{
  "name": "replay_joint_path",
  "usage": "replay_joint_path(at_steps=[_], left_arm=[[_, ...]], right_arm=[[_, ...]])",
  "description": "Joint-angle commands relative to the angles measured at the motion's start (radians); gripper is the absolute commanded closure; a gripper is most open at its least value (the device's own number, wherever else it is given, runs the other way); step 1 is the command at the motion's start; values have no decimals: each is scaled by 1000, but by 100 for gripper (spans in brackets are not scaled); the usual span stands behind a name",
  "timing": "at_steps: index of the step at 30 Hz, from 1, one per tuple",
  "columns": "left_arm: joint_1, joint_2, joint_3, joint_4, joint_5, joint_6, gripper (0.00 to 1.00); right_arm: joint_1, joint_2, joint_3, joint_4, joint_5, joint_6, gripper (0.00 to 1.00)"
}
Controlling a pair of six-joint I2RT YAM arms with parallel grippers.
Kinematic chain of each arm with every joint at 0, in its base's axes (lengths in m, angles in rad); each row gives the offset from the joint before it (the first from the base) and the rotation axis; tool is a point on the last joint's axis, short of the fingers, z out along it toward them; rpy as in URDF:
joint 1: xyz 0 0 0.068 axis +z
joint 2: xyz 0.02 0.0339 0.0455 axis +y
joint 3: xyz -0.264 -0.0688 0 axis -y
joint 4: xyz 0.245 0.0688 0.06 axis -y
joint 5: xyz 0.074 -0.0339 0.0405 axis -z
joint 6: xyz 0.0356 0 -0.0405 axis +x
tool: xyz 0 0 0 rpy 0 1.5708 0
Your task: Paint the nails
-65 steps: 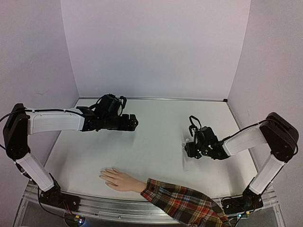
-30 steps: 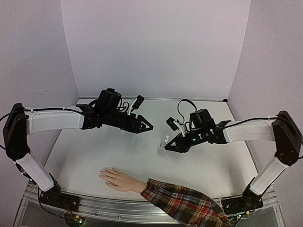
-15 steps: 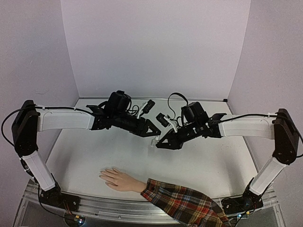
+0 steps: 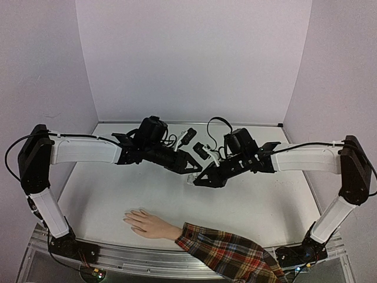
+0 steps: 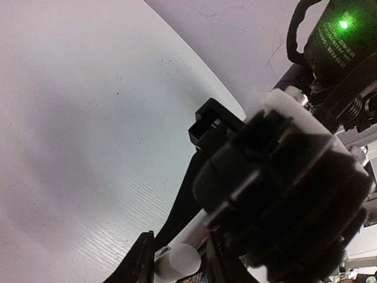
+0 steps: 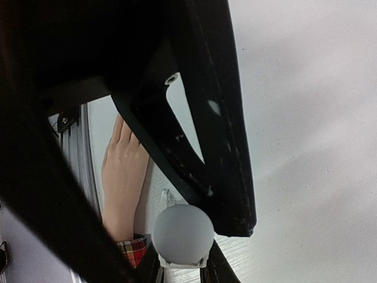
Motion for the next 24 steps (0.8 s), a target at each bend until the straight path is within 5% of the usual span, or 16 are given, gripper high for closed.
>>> replay_joint_path(at_steps=[1,4,6,11,13,18,24], left_arm=[[-14,-7,53,-11,-26,26,75],[-16,-36,40,0,-65,30,92],[-15,-71,17,12,-121,33,99],[-15,-238,-122,170,-266,47,100],[-15,-291,-170,229,-297,53,100],[-15,-359,-215,315,-316,66,100],[-15,-359,-156,274,-397,65,100]], right_arm=[[7,-25,8,66,32,15,100],[8,-35,0,74,64,30,100],[10,-58,-22,101,132,89,89],[10,-156,-141,258,349,305,20],[11,-183,-154,285,378,368,3],[9,-249,-86,205,541,504,2],[11,-308,-84,256,437,277,2]])
